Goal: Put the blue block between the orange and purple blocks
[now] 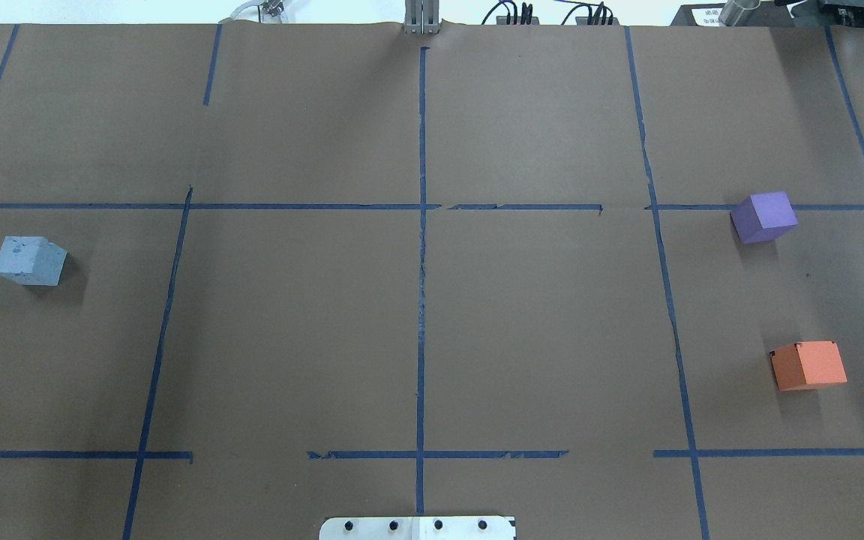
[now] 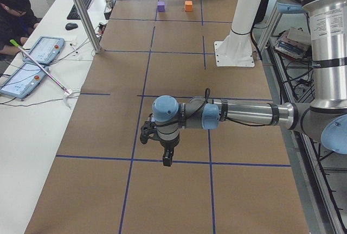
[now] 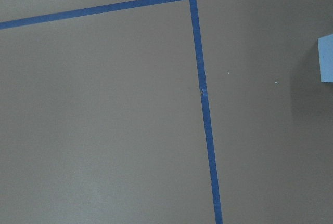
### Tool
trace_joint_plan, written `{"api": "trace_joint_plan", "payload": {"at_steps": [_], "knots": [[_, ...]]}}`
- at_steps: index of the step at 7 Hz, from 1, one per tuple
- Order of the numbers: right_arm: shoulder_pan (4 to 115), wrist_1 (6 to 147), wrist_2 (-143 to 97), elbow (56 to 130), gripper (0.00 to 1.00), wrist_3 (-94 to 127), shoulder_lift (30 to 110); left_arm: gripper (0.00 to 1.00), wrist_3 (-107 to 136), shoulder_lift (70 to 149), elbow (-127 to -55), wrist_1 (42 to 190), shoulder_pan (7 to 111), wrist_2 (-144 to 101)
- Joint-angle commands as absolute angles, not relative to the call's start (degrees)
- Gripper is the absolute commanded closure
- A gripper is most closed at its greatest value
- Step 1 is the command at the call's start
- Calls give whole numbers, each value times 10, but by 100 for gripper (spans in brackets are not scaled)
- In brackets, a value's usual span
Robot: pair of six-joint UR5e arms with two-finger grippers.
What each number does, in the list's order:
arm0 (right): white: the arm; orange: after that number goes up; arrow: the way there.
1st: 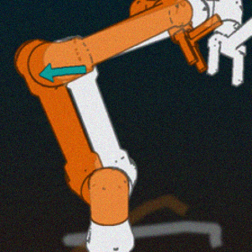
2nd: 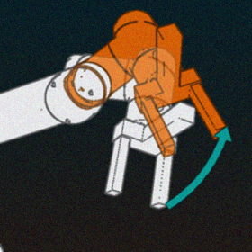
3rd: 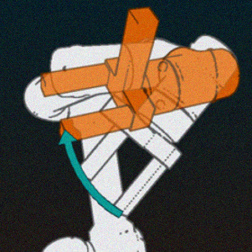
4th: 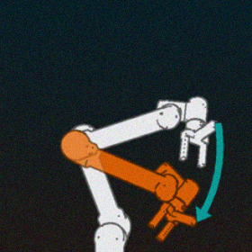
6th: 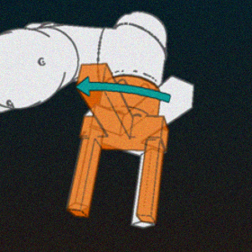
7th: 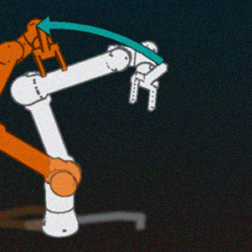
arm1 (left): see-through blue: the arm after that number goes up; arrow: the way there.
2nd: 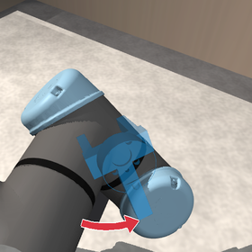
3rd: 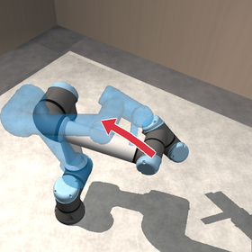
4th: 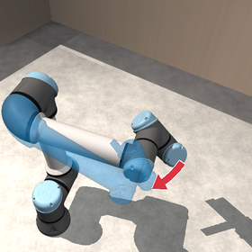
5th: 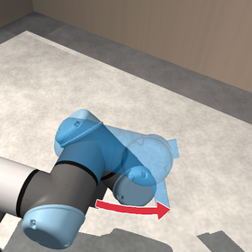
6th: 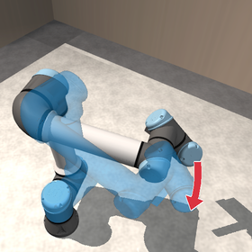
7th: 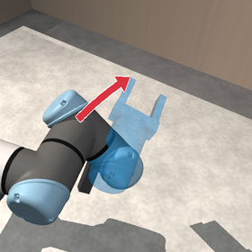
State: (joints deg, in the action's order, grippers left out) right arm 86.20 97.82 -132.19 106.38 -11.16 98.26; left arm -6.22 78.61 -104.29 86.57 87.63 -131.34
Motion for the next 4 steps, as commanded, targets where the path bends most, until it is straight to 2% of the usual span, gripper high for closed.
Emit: {"api": "trace_joint_plan", "payload": {"at_steps": [1,3,4], "knots": [[862,978,-1322,1064,0,-112,983,0,-62,786,-1048,867,876,-1314],[861,978,-1322,1066,0,-111,982,0,-59,791,-1059,874,871,-1310],[861,978,-1322,1065,0,-111,982,0,-59,836,-1046,906,869,-1310]]}}
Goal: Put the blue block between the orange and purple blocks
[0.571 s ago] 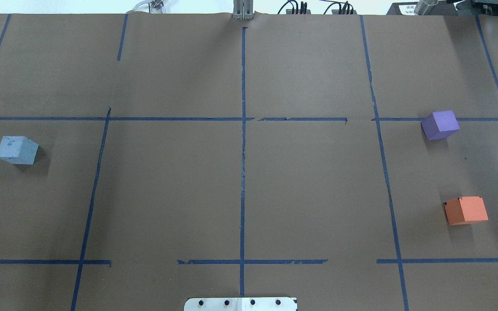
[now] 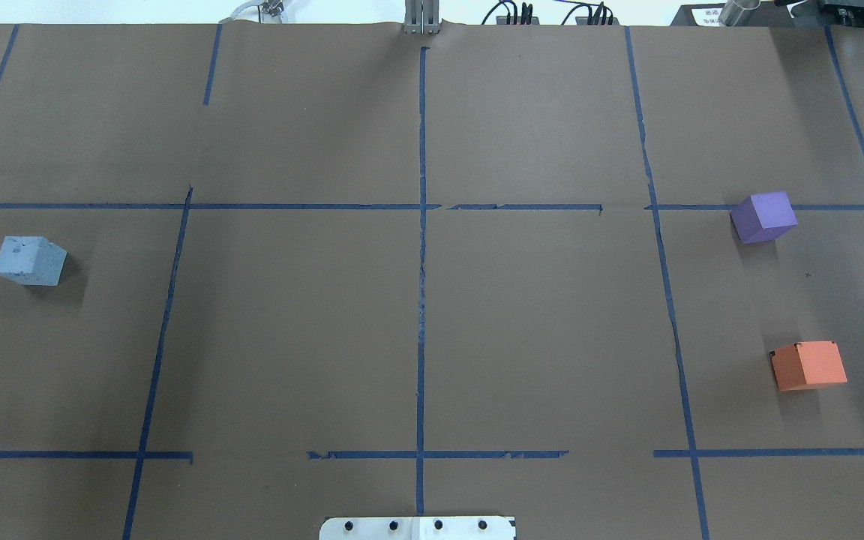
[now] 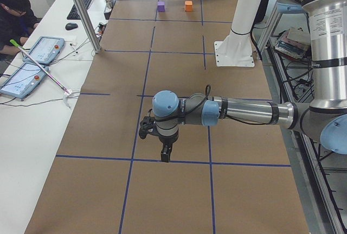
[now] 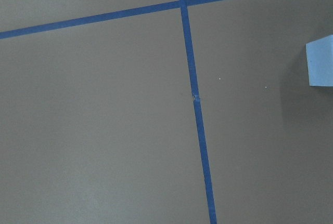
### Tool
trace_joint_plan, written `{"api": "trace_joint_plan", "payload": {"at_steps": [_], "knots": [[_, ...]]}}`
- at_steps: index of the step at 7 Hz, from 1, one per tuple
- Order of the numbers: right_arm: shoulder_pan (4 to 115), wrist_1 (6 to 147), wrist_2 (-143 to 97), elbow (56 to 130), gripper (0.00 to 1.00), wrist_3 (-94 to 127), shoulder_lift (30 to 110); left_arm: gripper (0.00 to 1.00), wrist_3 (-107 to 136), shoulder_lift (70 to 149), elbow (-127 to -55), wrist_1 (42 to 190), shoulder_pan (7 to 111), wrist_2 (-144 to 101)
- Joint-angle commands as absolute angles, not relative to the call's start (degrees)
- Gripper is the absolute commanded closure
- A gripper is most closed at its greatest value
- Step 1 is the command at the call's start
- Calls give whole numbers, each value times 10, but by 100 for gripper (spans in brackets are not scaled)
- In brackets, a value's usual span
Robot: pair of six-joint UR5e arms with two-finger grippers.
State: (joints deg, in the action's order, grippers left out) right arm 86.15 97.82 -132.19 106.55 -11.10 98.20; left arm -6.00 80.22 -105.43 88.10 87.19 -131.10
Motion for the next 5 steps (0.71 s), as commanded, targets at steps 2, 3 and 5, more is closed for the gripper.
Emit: {"api": "trace_joint_plan", "payload": {"at_steps": [2,3,5], "knots": [[861,978,-1322,1064,0,-111,980,0,-50,890,-1004,940,863,-1315],[862,978,-1322,1065,0,-111,980,0,-14,893,-1006,965,829,-1315],[861,978,-1322,1065,0,-111,981,0,141,893,-1005,1015,695,-1309]]}}
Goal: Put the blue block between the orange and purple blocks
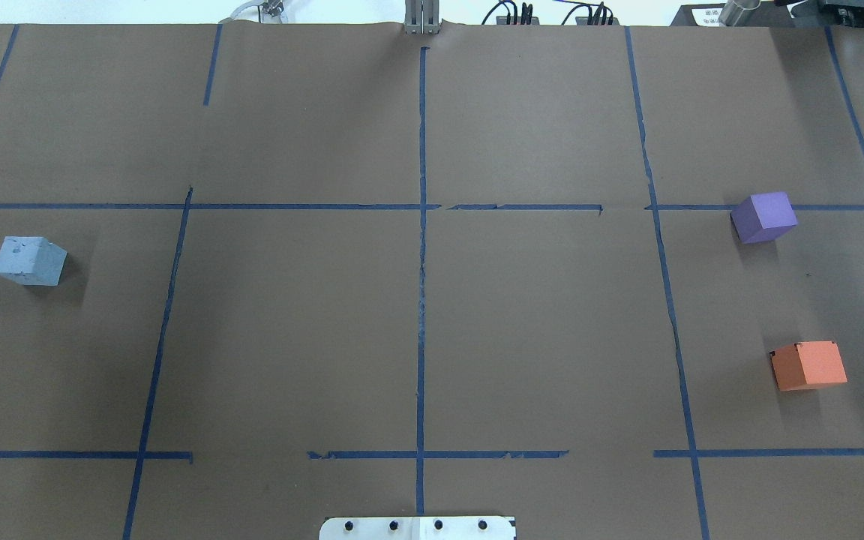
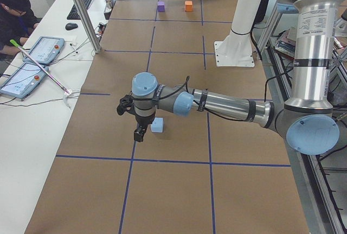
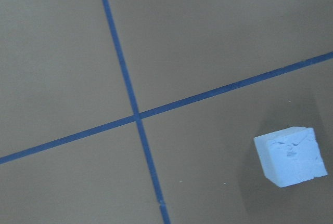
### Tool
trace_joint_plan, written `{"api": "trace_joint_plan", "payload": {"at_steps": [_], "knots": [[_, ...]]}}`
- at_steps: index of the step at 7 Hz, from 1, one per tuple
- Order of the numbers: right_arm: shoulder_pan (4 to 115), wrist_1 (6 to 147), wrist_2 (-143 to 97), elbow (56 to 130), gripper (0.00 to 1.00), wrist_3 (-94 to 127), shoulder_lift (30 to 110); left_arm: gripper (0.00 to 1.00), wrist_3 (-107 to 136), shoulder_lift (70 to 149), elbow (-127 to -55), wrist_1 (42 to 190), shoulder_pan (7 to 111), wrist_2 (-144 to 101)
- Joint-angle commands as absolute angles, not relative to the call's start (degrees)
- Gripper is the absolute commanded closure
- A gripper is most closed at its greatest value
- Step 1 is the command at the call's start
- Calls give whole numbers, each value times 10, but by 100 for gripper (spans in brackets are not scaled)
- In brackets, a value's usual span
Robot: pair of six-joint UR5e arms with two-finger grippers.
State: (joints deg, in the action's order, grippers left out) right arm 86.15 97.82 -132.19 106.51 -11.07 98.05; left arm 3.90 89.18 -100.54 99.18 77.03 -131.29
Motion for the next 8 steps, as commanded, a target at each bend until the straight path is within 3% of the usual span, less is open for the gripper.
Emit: {"api": "trace_joint_plan", "payload": {"at_steps": [1,4,8], "knots": [[862,978,-1322,1066,0,-111,981,0,222,891,-1001,1046,661,-1307],[861,978,-1321,1063,0,-111,981,0,372,889,-972,1147,589,-1245],[861,978,-1322,1063,0,-111,981,0,375,920,-902,1156,579,-1244]]}}
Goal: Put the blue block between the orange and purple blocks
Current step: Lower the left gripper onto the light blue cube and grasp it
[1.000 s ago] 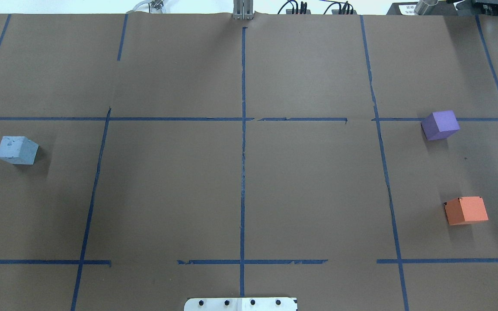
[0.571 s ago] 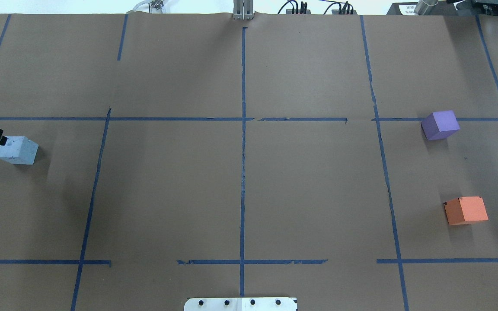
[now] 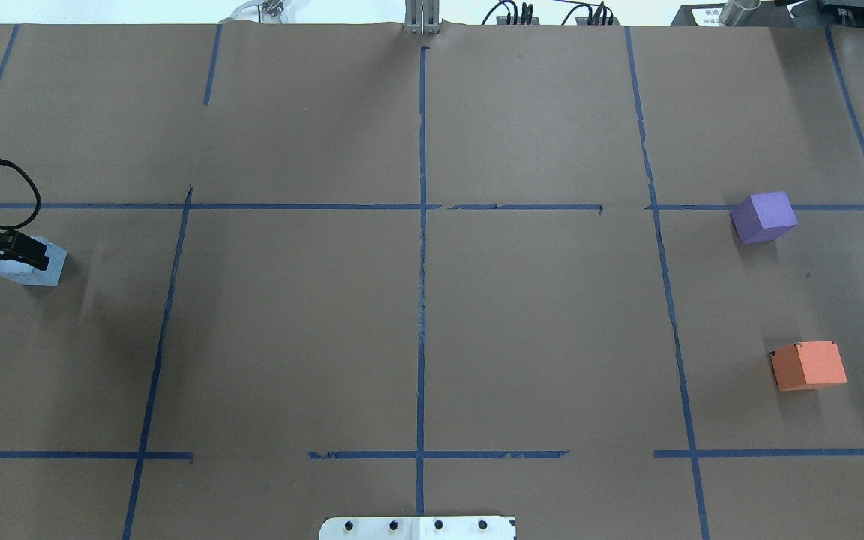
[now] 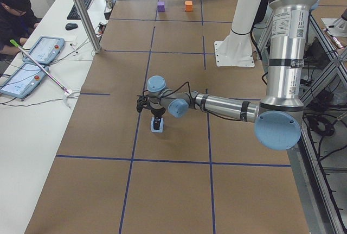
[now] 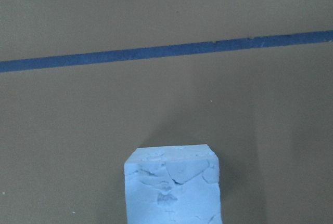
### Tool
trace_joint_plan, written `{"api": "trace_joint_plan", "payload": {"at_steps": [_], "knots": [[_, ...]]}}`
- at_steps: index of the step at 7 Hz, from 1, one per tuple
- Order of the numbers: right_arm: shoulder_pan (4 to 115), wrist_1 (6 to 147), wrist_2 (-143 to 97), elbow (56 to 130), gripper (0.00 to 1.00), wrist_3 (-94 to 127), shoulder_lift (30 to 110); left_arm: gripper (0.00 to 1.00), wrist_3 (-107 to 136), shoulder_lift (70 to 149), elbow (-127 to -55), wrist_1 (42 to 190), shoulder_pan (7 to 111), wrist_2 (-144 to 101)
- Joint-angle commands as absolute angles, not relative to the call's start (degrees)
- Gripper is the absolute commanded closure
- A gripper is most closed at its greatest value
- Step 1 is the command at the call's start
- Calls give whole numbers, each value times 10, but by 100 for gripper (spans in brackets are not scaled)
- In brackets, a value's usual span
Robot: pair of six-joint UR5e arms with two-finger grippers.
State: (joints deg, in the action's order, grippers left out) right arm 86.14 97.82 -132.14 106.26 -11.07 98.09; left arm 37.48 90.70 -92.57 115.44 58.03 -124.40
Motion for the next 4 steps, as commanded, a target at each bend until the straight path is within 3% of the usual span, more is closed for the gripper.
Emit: {"api": "trace_joint_plan", "payload": {"at_steps": [1,2,3,4], "knots": [[861,978,-1322,1063,0,-111,981,0,375,930,-886,1156,577,-1244],[861,978,-1322,1063,0,-111,981,0,375,932,-875,1165,558,-1241],[861,978,-1322,1063,0,-111,981,9,375,933,-868,1175,555,-1241],[861,978,-1321,1063,0,-111,981,45,375,933,-868,1175,555,-1241]]}}
